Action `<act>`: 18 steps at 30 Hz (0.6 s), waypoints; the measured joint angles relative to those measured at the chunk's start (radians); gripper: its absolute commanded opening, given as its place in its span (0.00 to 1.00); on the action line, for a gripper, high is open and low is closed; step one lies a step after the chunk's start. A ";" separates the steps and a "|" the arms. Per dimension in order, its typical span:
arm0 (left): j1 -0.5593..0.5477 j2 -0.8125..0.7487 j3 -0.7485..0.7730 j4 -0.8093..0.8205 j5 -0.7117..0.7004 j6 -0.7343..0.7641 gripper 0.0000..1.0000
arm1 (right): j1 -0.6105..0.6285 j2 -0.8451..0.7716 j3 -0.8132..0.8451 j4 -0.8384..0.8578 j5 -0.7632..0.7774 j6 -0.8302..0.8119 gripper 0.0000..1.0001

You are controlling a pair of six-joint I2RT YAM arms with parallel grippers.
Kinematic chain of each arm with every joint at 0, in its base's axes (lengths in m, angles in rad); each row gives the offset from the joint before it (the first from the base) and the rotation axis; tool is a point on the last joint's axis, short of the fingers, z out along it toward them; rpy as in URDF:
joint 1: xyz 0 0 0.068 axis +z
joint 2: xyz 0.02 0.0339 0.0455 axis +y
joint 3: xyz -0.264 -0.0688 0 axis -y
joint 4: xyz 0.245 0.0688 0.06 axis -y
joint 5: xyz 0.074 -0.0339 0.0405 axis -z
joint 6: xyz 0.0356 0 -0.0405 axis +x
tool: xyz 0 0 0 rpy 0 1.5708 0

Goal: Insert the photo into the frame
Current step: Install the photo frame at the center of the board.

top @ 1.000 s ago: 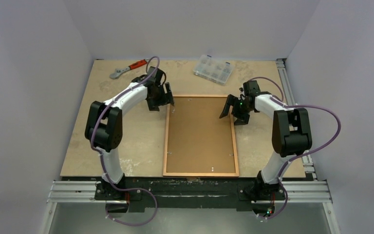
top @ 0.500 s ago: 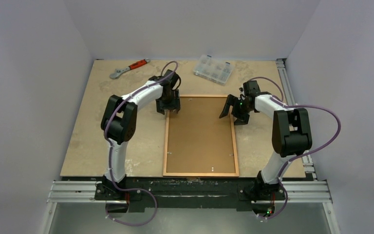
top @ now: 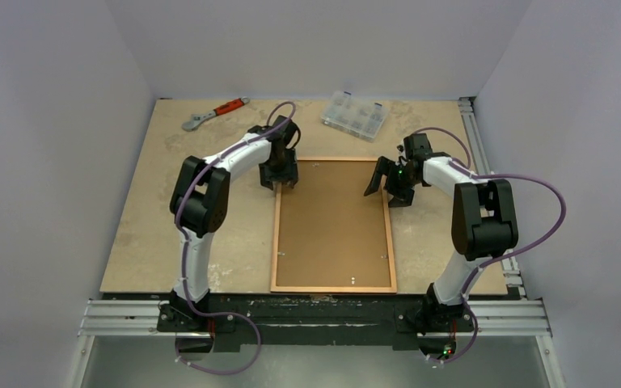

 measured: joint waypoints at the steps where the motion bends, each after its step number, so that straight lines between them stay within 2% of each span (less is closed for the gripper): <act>1: 0.000 0.002 0.003 -0.001 0.000 0.000 0.59 | 0.000 0.000 0.000 0.000 0.000 0.000 0.83; 3: 0.000 0.007 0.009 0.000 0.001 0.000 0.50 | 0.000 0.000 0.000 0.000 -0.001 0.000 0.83; 7: 0.000 0.009 0.010 0.009 0.006 0.000 0.19 | 0.000 0.000 0.000 0.000 -0.005 0.000 0.83; 10: 0.014 0.004 0.007 0.003 0.007 0.002 0.11 | -0.002 0.000 -0.001 0.001 -0.005 0.000 0.82; 15: 0.023 0.002 0.001 0.015 0.024 0.010 0.09 | -0.002 -0.005 -0.006 0.003 -0.008 -0.004 0.82; 16: 0.024 0.000 -0.002 0.018 0.027 0.010 0.10 | -0.002 -0.005 -0.007 0.003 -0.008 -0.004 0.82; 18: 0.026 -0.005 -0.010 0.027 0.032 0.013 0.21 | -0.002 -0.005 -0.008 0.003 -0.008 -0.004 0.82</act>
